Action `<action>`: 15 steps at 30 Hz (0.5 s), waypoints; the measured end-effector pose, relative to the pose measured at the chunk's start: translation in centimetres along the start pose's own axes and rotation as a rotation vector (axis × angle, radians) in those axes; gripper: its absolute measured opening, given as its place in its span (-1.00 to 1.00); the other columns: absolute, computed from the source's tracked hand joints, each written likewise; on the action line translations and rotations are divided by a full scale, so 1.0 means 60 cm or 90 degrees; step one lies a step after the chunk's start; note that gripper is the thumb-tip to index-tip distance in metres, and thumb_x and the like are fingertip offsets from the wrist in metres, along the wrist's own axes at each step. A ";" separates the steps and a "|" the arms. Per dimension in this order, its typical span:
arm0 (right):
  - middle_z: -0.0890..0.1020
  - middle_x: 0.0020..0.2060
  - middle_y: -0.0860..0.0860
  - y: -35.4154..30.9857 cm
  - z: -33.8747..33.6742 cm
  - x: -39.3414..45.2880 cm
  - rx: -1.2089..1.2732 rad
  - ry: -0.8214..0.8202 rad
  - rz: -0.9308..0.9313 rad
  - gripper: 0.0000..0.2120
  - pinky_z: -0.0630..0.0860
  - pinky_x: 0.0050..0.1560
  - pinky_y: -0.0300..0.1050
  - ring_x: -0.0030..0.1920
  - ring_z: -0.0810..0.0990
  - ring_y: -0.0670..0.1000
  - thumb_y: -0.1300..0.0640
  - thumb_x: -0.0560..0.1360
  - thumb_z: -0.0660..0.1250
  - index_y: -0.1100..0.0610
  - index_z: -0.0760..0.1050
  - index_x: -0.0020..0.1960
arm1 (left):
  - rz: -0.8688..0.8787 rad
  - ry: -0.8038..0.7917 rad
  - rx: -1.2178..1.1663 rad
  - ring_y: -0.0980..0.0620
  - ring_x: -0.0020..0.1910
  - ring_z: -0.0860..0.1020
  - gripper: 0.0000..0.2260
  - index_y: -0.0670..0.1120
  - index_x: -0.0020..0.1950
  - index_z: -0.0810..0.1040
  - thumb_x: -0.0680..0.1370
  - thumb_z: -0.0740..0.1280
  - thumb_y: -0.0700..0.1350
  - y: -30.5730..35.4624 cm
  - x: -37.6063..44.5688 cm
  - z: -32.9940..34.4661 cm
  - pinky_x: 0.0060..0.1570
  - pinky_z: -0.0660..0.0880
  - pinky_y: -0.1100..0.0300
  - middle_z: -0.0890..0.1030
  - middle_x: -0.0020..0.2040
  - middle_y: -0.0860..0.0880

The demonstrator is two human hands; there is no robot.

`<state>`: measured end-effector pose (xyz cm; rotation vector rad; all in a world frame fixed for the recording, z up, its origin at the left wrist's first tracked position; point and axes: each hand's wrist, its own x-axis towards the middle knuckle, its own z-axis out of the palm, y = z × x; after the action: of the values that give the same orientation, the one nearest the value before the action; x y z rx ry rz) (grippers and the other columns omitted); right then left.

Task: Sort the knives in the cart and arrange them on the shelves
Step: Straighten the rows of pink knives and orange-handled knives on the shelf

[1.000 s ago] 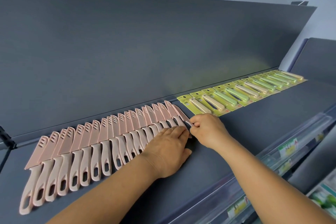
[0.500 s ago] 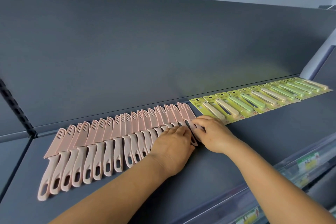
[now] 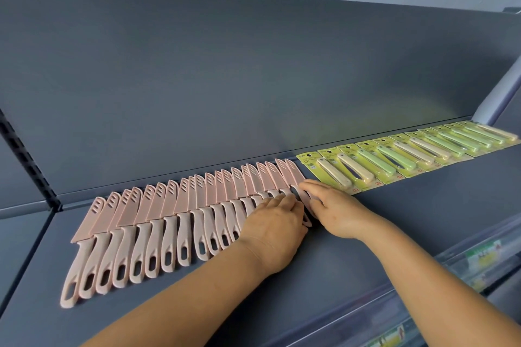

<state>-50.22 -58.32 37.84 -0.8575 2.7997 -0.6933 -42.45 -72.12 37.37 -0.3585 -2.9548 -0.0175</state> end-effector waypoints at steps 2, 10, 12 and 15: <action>0.28 0.45 -0.11 0.000 0.000 0.000 0.004 -0.003 0.004 -0.60 0.19 0.32 -0.28 0.41 0.27 -0.07 0.21 0.63 0.02 0.05 0.27 0.45 | 0.025 0.006 -0.014 -0.07 0.37 0.30 -0.62 -0.10 0.43 0.27 0.64 0.06 0.00 0.002 0.001 0.003 0.37 0.14 0.12 0.34 0.37 -0.06; 0.25 0.47 -0.13 0.003 -0.010 -0.004 0.015 0.016 0.023 -0.59 0.19 0.35 -0.25 0.43 0.25 -0.07 0.16 0.64 0.03 0.00 0.22 0.48 | 0.065 0.000 -0.018 -0.05 0.40 0.27 -0.61 -0.10 0.44 0.24 0.64 0.07 -0.02 0.009 0.007 0.009 0.41 0.13 0.11 0.31 0.42 -0.04; 0.25 0.47 -0.14 0.004 -0.012 -0.009 0.006 -0.002 0.020 -0.57 0.19 0.35 -0.24 0.44 0.24 -0.07 0.19 0.63 0.07 -0.02 0.21 0.48 | 0.064 0.000 -0.015 -0.06 0.39 0.28 -0.62 -0.11 0.43 0.26 0.63 0.07 -0.02 0.008 0.008 0.010 0.40 0.13 0.11 0.33 0.41 -0.05; 0.23 0.48 -0.13 0.000 -0.013 -0.014 0.000 -0.030 0.037 -0.52 0.22 0.39 -0.18 0.44 0.24 -0.03 0.23 0.62 0.08 -0.03 0.18 0.50 | 0.059 -0.004 -0.015 -0.07 0.37 0.31 -0.63 -0.12 0.42 0.28 0.63 0.07 -0.02 0.008 0.010 0.010 0.39 0.15 0.11 0.35 0.38 -0.06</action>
<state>-49.70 -57.57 38.53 -0.7788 2.7701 -0.6566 -43.01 -71.47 36.86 -0.4985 -2.9436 -0.0405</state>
